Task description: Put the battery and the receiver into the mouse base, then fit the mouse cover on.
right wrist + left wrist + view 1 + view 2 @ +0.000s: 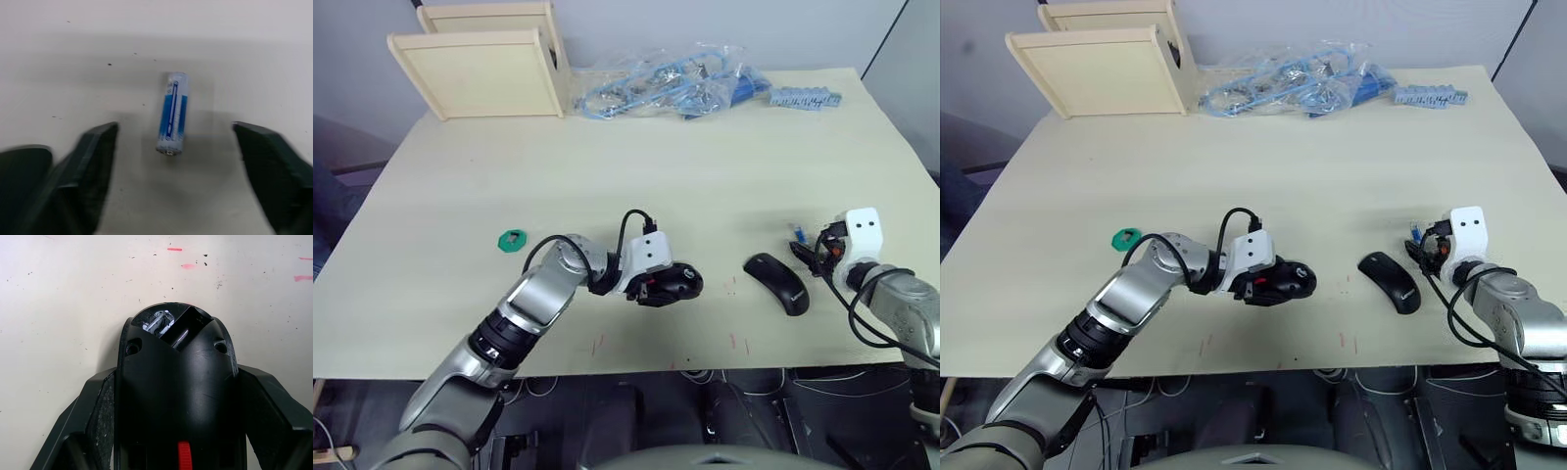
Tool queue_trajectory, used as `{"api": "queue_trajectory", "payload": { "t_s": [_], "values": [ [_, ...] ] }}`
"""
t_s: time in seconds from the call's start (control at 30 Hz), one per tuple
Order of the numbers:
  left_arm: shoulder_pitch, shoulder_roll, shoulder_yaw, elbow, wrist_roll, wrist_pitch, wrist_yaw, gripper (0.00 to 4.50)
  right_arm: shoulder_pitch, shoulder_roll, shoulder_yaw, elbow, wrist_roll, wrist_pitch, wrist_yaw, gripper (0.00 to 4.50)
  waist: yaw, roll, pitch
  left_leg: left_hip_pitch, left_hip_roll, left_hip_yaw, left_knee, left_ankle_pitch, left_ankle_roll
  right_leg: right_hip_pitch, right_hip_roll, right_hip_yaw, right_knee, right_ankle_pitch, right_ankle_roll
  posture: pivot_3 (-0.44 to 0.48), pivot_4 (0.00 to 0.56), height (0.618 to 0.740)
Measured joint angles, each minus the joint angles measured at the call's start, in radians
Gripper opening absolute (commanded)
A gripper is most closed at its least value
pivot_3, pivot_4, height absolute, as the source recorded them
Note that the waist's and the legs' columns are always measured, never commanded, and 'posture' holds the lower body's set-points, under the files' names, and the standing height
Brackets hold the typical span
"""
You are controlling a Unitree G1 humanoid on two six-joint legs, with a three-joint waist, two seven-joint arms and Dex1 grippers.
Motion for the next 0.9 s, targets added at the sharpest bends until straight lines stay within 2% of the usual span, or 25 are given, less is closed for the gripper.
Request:
{"api": "queue_trajectory", "payload": {
  "t_s": [0.27,0.37,0.47,0.77,0.9],
  "values": [
    [0.003,-0.001,0.002,-0.001,0.001,0.001,0.002,2.94,-0.011,0.040,0.000,0.002,-0.044,-0.004,-0.012,2.83,-0.001,0.000,0.000,0.000,0.000,0.000,0.000,0.000,0.000,0.000,0.000,0.000,0.000,0.000,0.000,0.000,0.150,0.740],
    [0.004,-0.001,0.002,-0.005,0.002,0.001,0.003,2.94,-0.010,0.047,0.000,0.000,-0.056,-0.007,-0.016,2.00,-0.001,0.000,0.000,0.000,0.000,0.000,0.000,0.000,0.000,0.000,0.000,0.000,0.000,0.000,0.000,0.000,0.150,0.740],
    [0.005,-0.001,0.003,-0.005,0.003,-0.002,0.004,2.94,-0.009,0.053,0.004,-0.003,-0.071,-0.016,-0.013,0.14,-0.001,0.000,0.000,0.000,0.000,0.000,0.000,0.000,0.000,0.000,0.000,0.000,0.000,0.000,0.000,0.000,0.150,0.740],
    [0.006,-0.002,0.003,-0.005,0.004,-0.005,0.004,2.94,0.002,0.056,0.003,-0.013,-0.086,-0.026,0.014,0.08,0.000,0.000,0.000,0.000,0.000,0.000,0.000,0.000,0.000,0.000,0.000,0.000,0.000,0.000,0.000,0.000,0.150,0.740],
    [0.009,-0.005,0.004,-0.004,0.004,-0.012,0.005,2.94,0.088,-0.018,-0.017,-0.144,-0.024,-0.008,0.117,0.08,0.001,0.001,0.000,0.000,0.000,-0.001,0.000,0.000,0.000,0.000,0.000,0.000,0.000,0.000,0.000,0.000,0.150,0.740]
  ]
}}
